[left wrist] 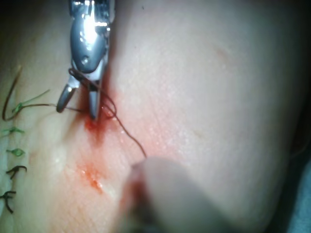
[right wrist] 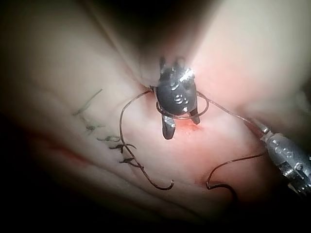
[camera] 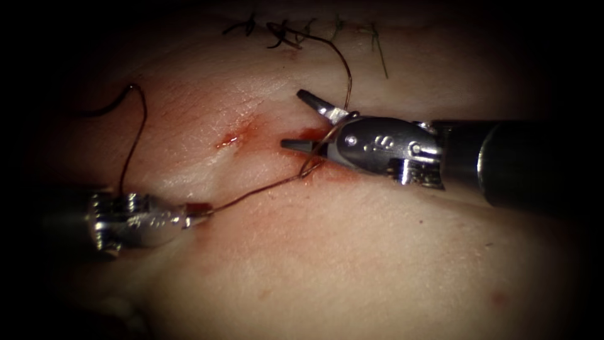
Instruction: Wound Closure
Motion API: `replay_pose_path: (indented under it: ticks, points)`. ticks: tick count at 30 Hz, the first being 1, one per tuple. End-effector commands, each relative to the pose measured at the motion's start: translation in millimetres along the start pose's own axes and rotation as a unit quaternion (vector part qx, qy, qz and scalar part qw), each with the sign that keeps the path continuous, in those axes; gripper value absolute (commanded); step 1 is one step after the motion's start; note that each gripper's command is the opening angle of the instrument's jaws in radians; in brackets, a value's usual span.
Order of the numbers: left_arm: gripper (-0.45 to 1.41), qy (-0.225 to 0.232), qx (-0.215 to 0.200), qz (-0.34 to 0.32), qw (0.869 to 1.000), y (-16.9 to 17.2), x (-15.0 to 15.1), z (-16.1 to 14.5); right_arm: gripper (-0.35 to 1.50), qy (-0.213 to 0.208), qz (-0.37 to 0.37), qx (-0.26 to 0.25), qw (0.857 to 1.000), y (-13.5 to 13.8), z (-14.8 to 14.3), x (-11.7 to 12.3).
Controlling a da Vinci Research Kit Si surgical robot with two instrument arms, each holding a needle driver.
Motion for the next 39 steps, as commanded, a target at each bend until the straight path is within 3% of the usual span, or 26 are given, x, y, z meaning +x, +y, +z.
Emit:
replay_pose_path:
  ticks: [1,9,15,24,31,39]
  points:
    - [-0.32,0.005,-0.001,0.002,1.0,0.5,0.3,-0.4,1.4,-0.002,-0.005,0.0,1.0,-1.3,1.5,-0.3]
    - [-0.3,0.025,0.004,0.006,1.0,-0.3,1.3,-6.0,1.45,-0.024,-0.018,0.01,1.0,-2.4,2.5,-1.1]
    - [-0.32,0.042,0.025,0.009,0.999,-3.4,2.4,-10.6,1.45,-0.035,-0.024,0.03,0.999,-3.0,2.6,-1.7]
    - [-0.27,0.065,0.034,0.007,0.997,-5.5,5.5,-11.3,1.45,-0.034,-0.032,0.061,0.997,-4.2,2.8,-2.4]
    - [-0.45,0.107,0.044,0.004,0.993,-8.6,9.1,-11.0,1.45,-0.025,-0.033,0.076,0.996,-4.7,2.7,-2.5]
    - [-0.45,0.153,0.053,-0.006,0.987,-11.6,11.3,-11.4,1.45,-0.022,-0.033,0.082,0.996,-5.0,2.6,-2.3]
